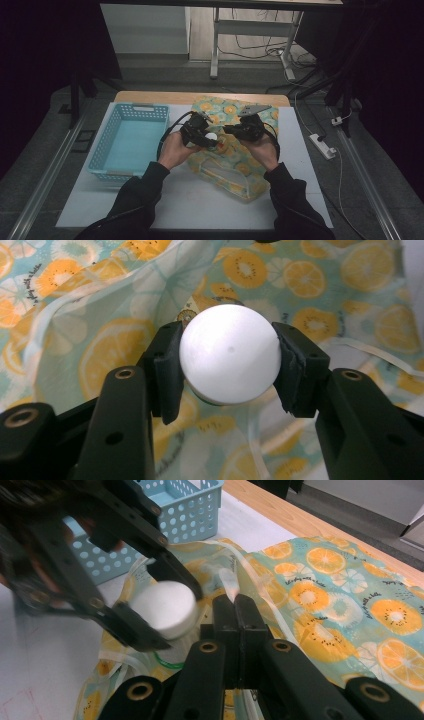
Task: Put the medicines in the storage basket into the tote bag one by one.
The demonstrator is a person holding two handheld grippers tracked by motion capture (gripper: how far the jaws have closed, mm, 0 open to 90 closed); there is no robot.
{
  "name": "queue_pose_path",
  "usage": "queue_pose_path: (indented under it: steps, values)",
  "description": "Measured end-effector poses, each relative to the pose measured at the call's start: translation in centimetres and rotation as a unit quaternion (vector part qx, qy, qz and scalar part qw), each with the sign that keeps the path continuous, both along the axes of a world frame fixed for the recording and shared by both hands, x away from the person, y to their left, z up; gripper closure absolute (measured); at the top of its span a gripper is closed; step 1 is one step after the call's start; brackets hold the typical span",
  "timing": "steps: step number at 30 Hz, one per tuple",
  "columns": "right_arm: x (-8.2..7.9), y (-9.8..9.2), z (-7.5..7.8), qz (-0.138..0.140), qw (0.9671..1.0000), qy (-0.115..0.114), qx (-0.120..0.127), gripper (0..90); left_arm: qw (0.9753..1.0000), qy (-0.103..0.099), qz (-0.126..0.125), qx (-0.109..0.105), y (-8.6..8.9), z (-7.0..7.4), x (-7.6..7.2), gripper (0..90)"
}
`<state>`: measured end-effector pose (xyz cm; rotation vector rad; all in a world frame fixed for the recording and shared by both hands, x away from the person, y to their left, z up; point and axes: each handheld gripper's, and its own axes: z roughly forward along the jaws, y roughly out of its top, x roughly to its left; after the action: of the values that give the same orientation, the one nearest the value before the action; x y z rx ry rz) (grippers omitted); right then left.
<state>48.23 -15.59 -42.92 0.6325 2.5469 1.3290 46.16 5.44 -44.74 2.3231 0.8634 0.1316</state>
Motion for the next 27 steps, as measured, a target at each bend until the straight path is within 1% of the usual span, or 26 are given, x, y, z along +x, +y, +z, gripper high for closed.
queue_pose_path:
  steps: [2,6,8,10,13,15,17,18,20,25,27]
  values:
    - [0.0,0.0,0.0,0.000,1.0000,0.000,0.000,90.0,1.0000,0.000,0.003,-0.005,-0.2,-0.3,0.3,50.5]
    - [0.0,-0.1,0.0,-0.002,1.0000,-0.001,0.001,90.0,1.0000,-0.001,0.009,-0.004,-0.8,-0.9,1.1,50.5]
    - [0.1,-0.2,0.0,-0.003,1.0000,-0.001,0.000,90.0,0.9999,-0.003,0.010,0.000,-1.0,-1.1,1.4,50.4]
    - [0.1,-0.2,-0.1,-0.004,1.0000,-0.001,0.000,90.0,0.9999,-0.005,0.013,-0.003,-1.2,-1.4,1.8,50.4]
    - [0.2,-0.3,-0.1,-0.005,1.0000,0.000,-0.001,90.0,0.9998,-0.009,0.016,0.004,-1.4,-1.7,2.2,50.4]
    - [0.2,-0.3,-0.2,-0.005,1.0000,-0.001,-0.001,90.0,0.9998,-0.009,0.017,0.009,-1.5,-1.9,2.5,50.4]
    - [0.2,-0.3,-0.2,-0.006,1.0000,0.000,-0.003,90.0,0.9997,-0.012,0.018,0.013,-1.6,-2.1,2.7,50.4]
    - [0.2,-0.3,-0.2,-0.006,1.0000,0.000,-0.003,90.0,0.9996,-0.013,0.023,0.010,-1.7,-2.2,2.8,50.4]
    - [0.2,-0.2,-0.2,-0.005,1.0000,0.001,-0.003,90.0,0.9995,-0.016,0.024,0.015,-1.8,-2.4,3.0,50.3]
    - [0.2,-0.2,-0.3,-0.005,1.0000,0.000,-0.007,90.0,0.9994,-0.018,0.026,0.010,-2.0,-2.7,3.4,50.2]
    - [0.3,-0.3,-0.4,-0.006,1.0000,-0.001,-0.007,90.0,0.9995,-0.017,0.024,0.012,-2.0,-2.6,3.5,50.1]
